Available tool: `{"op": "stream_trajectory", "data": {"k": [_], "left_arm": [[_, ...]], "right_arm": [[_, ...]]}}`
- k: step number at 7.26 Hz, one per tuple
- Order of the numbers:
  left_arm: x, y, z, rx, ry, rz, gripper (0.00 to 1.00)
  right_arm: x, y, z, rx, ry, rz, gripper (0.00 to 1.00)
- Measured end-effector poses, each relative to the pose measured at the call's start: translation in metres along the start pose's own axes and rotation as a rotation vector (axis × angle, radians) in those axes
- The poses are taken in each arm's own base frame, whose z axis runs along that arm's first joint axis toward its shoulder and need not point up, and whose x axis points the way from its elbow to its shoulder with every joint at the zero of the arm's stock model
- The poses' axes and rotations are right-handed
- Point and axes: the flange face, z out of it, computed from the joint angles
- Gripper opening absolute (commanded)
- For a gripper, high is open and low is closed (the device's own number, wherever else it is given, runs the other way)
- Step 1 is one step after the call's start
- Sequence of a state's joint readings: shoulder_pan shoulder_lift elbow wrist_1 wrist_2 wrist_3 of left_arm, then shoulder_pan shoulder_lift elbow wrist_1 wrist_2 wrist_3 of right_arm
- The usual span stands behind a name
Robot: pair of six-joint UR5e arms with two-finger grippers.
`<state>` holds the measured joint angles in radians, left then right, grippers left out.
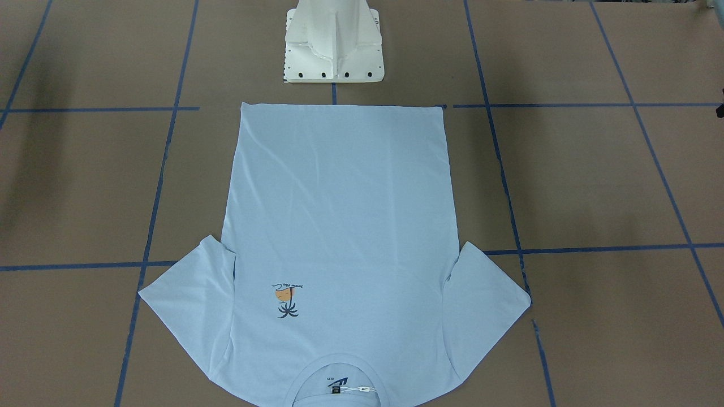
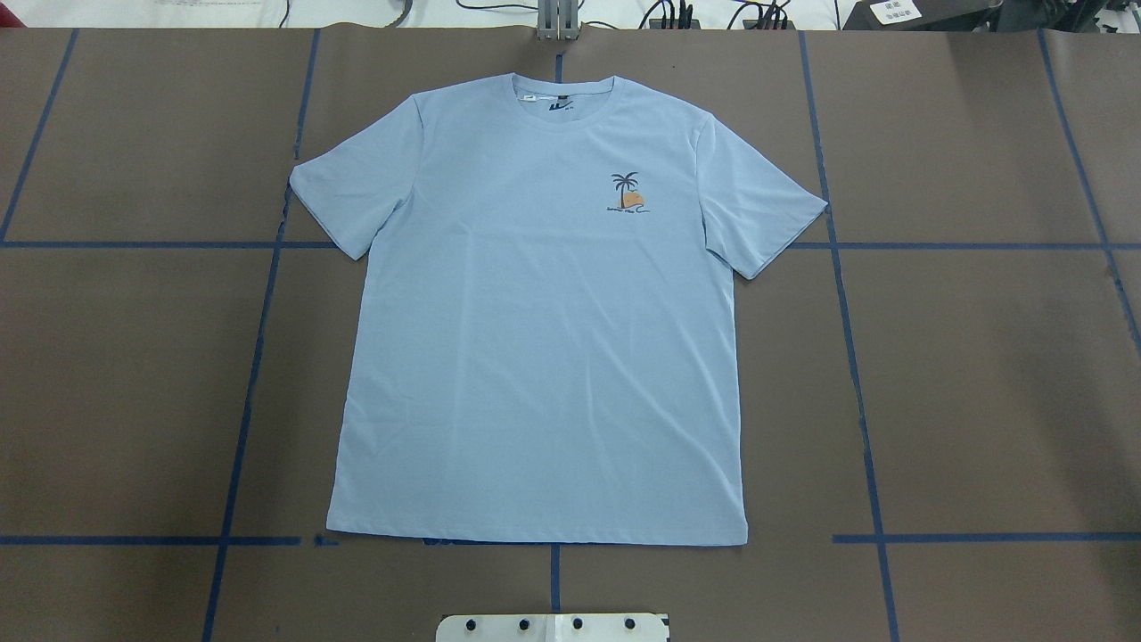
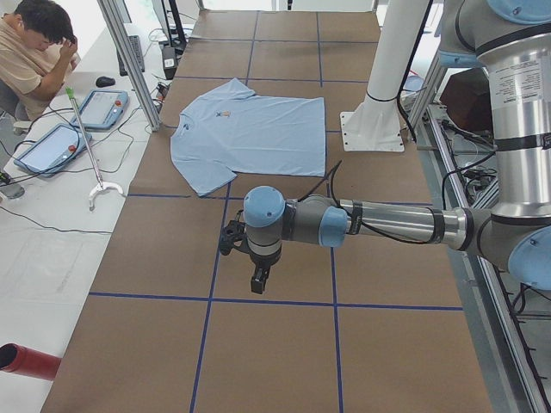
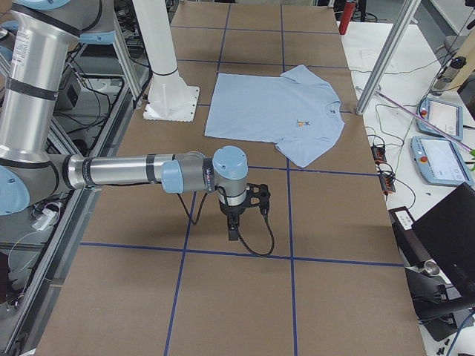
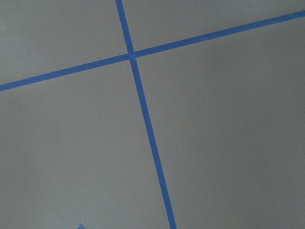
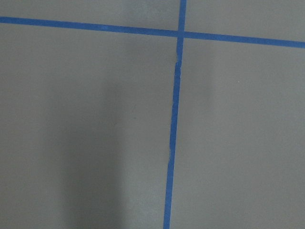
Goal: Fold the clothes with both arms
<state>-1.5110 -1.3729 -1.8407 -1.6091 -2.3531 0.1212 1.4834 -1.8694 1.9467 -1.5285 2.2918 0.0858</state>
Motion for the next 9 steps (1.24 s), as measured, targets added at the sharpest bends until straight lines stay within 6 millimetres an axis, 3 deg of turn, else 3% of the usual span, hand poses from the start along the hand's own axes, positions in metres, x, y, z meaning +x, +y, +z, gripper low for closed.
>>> {"op": "stream_trajectory", "data": {"k": [2,6,7,9], "left_arm": [[0.002,-0.002,-0.003,0.006,0.001,0.005,1.00],[0.029,-0.008,-0.023,0.062,0.070,0.049,1.00],[0.034,-0.017,-0.029,0.101,0.065,0.091,1.00],[0.048,-0.051,-0.051,0.231,0.008,0.224,1.00]], "right_arm": [[-0.001,-0.001,-0.001,0.002,0.000,-0.002,1.00],[-0.003,-0.004,-0.002,0.005,-0.004,0.001,1.00],[-0.010,-0.010,-0.007,0.023,-0.018,-0.014,1.00],[-0.041,-0.048,-0.036,0.153,-0.047,-0.133,1.00]]}}
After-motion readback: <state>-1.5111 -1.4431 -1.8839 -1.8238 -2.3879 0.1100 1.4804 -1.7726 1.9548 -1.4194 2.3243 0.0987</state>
